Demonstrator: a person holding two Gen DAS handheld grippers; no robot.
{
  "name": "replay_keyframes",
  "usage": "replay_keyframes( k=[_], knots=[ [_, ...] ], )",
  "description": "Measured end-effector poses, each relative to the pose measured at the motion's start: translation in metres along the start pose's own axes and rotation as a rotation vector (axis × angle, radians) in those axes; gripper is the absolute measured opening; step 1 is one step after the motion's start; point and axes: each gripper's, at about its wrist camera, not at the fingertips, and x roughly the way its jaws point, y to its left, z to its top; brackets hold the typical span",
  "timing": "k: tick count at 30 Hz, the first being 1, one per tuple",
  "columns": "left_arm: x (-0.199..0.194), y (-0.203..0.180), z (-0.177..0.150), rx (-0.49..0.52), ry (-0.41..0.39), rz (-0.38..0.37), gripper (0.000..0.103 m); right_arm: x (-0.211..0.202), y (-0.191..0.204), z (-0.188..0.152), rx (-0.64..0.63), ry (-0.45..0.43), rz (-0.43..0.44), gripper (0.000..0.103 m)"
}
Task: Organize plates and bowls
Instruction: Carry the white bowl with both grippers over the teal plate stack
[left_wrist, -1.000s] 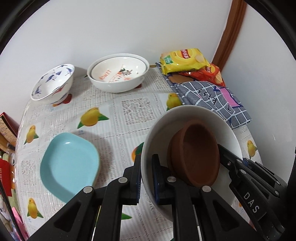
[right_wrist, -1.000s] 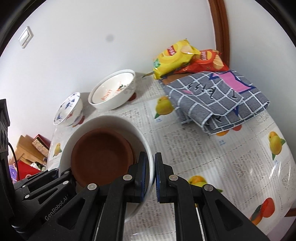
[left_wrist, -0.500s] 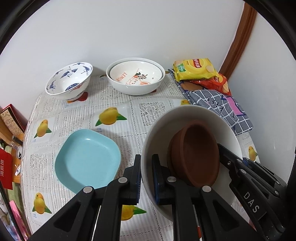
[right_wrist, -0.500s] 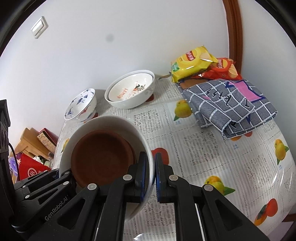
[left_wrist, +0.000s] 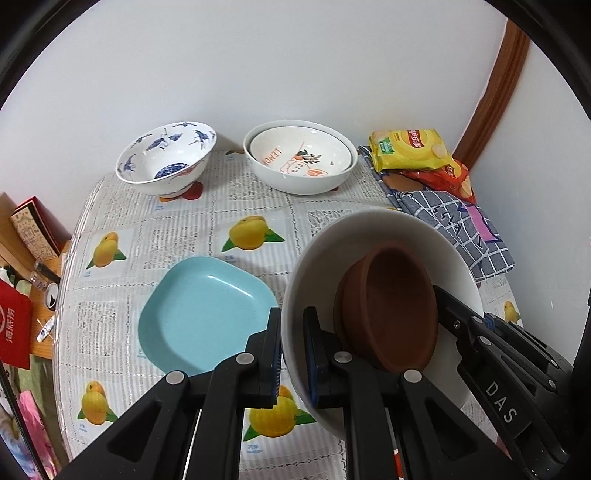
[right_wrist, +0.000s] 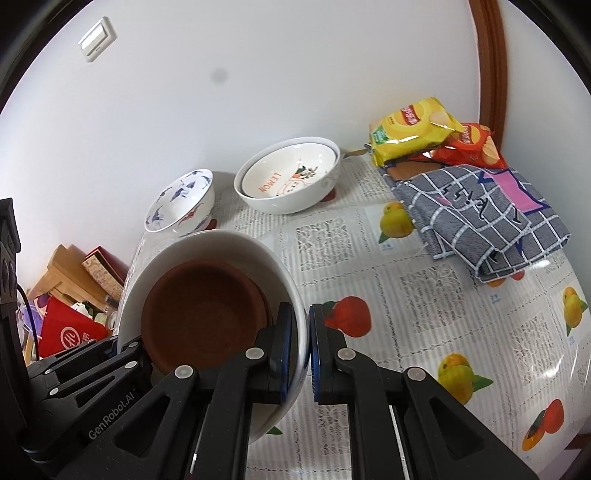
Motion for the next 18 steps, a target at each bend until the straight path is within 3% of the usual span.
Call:
replay_keyframes(
  k=[18],
  knots=[
    [-0.008, 0.027, 0.003, -0.037, -0.012, 0.028, 0.011, 0.007, 0.03, 0.004, -0.039, -0.002, 0.029, 0.009]
  ],
)
